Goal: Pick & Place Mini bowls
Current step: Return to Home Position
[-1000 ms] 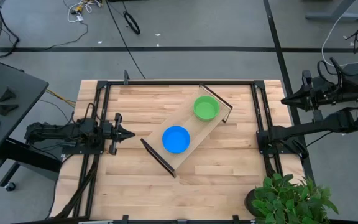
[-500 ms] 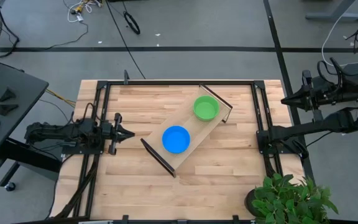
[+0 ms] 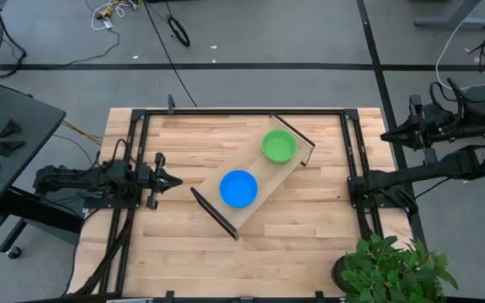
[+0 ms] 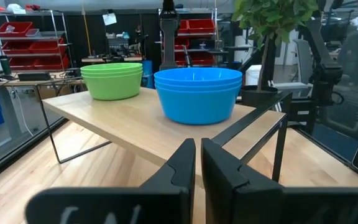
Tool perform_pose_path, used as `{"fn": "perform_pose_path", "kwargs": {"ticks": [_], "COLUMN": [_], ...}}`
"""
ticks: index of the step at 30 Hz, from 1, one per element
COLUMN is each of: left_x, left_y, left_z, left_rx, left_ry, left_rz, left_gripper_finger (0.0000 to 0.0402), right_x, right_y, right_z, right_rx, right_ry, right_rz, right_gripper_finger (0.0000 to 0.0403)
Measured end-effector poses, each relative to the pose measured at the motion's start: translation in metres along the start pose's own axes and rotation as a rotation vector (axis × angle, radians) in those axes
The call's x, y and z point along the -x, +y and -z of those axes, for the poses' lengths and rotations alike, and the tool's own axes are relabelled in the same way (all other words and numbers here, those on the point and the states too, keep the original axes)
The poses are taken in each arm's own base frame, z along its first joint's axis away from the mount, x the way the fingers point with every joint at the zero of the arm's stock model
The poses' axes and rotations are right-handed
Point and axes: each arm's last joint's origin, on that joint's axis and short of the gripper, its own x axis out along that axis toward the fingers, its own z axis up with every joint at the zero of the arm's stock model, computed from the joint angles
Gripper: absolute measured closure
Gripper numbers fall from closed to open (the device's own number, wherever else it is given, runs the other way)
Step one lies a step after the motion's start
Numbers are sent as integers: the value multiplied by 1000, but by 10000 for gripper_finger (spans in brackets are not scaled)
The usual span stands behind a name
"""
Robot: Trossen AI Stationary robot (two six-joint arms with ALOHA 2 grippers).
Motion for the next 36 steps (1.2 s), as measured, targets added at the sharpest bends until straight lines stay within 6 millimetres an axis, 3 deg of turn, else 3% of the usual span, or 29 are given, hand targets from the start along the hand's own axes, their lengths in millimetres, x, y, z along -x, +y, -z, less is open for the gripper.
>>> {"fn": "perform_pose_path", "kwargs": {"ticks": [18, 22, 29, 36], "left_x": [0, 0, 0, 0], "left_y": [0, 0, 0, 0], "left_z": [0, 0, 0, 0], "left_rx": [0, 0, 0, 0], "left_ry": [0, 0, 0, 0], "left_rz": [1, 1, 1, 1], "left_gripper_finger": [369, 369, 369, 369], "right_x": [0, 1, 5, -10], "right_y": [0, 1, 2, 2], "right_z": [-1, -15, -35, -46], "right_rx": [-8, -49, 87, 144], "right_ry": [-14, -151, -373, -536], "right_rz": [-1, -10, -1, 12], "right_gripper_finger": [380, 380, 380, 380]}}
